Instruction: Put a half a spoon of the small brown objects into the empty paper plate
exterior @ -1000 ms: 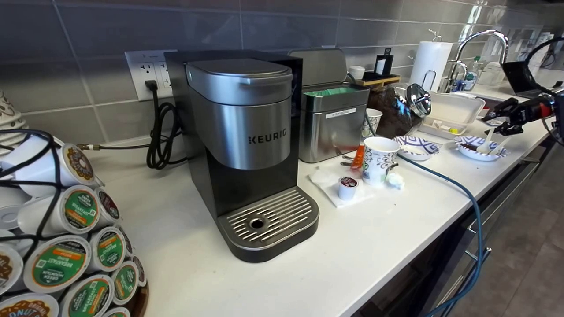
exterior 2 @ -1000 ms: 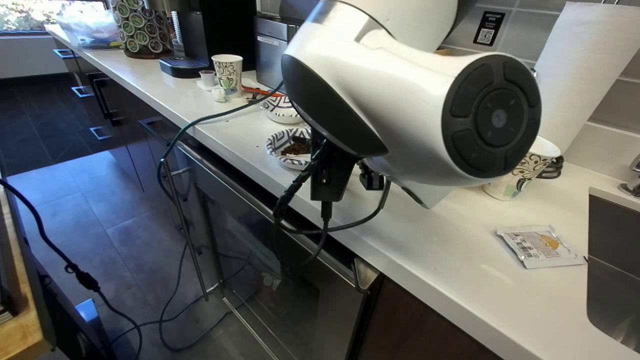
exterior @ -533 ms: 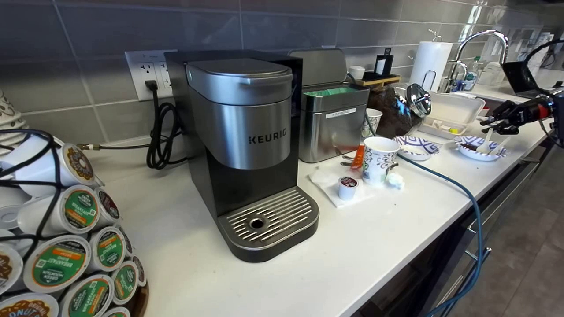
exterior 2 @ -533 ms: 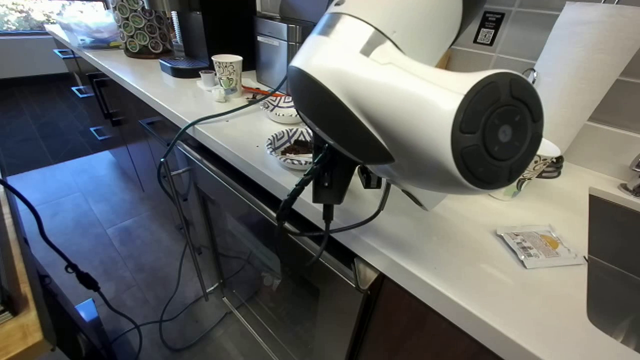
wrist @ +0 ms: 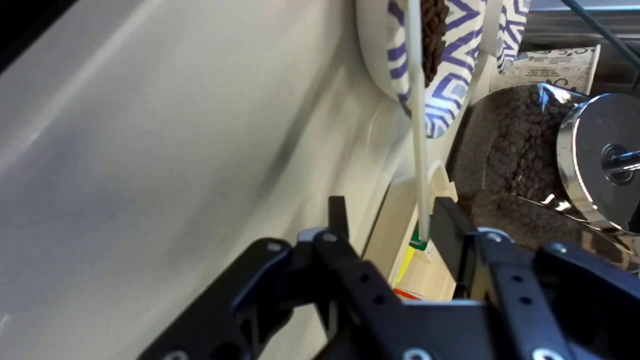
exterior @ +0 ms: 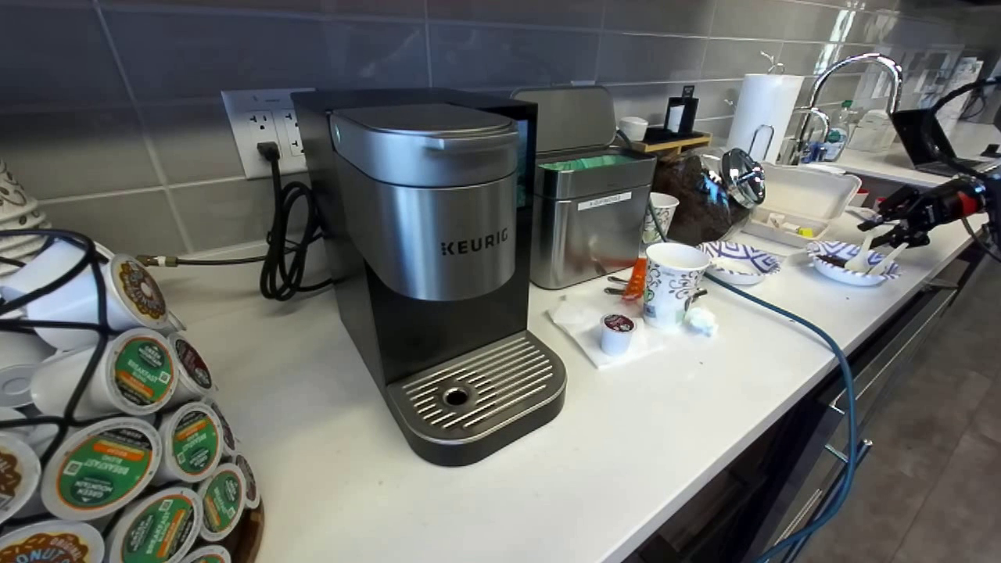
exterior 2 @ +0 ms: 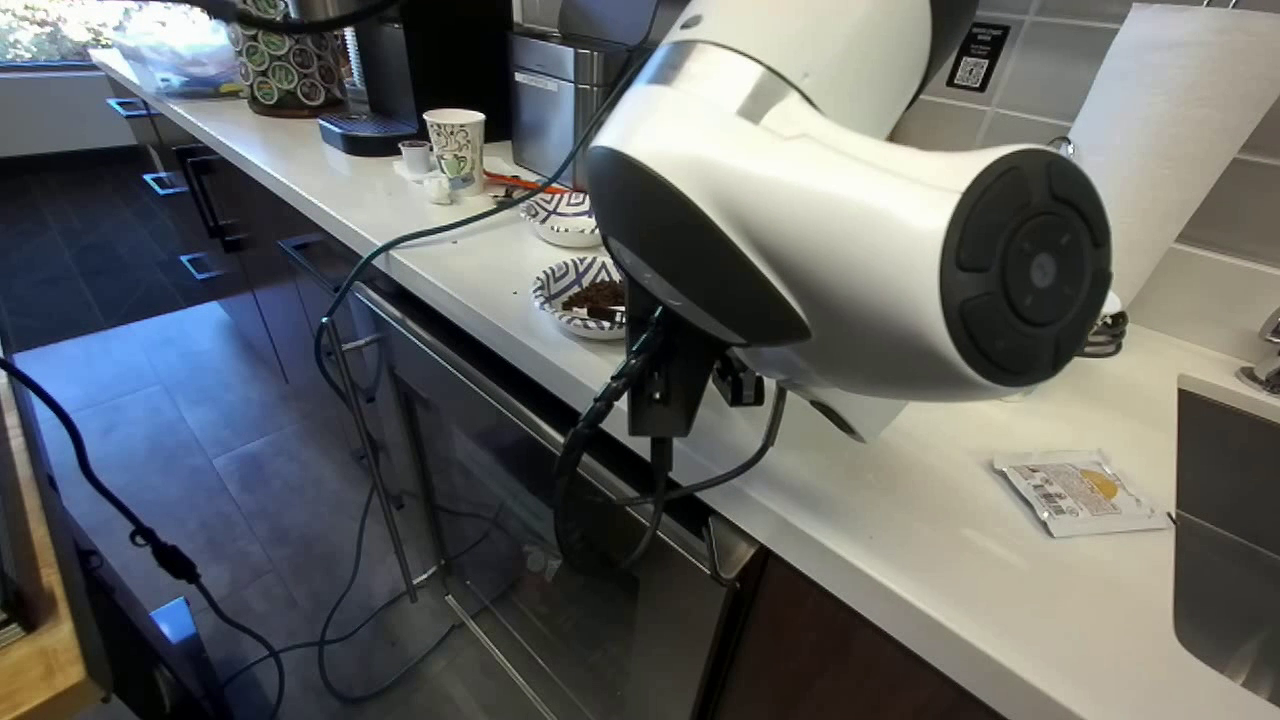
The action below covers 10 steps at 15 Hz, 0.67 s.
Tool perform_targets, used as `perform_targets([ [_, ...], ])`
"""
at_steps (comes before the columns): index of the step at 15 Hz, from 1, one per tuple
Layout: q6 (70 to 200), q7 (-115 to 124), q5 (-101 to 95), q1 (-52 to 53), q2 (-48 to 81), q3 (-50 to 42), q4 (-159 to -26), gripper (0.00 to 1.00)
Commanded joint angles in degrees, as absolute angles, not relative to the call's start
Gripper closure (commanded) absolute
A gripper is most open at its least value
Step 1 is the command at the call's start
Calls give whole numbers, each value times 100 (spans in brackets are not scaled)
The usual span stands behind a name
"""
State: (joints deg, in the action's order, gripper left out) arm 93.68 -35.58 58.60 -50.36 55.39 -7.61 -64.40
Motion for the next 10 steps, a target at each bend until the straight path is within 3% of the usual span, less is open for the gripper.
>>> perform_targets([
  [1, 8963, -3733, 5688, -5147, 5660, -756, -6212, 55],
  [10, 8535, -4080, 5703, -5189, 5549, -772, -6251, 54],
])
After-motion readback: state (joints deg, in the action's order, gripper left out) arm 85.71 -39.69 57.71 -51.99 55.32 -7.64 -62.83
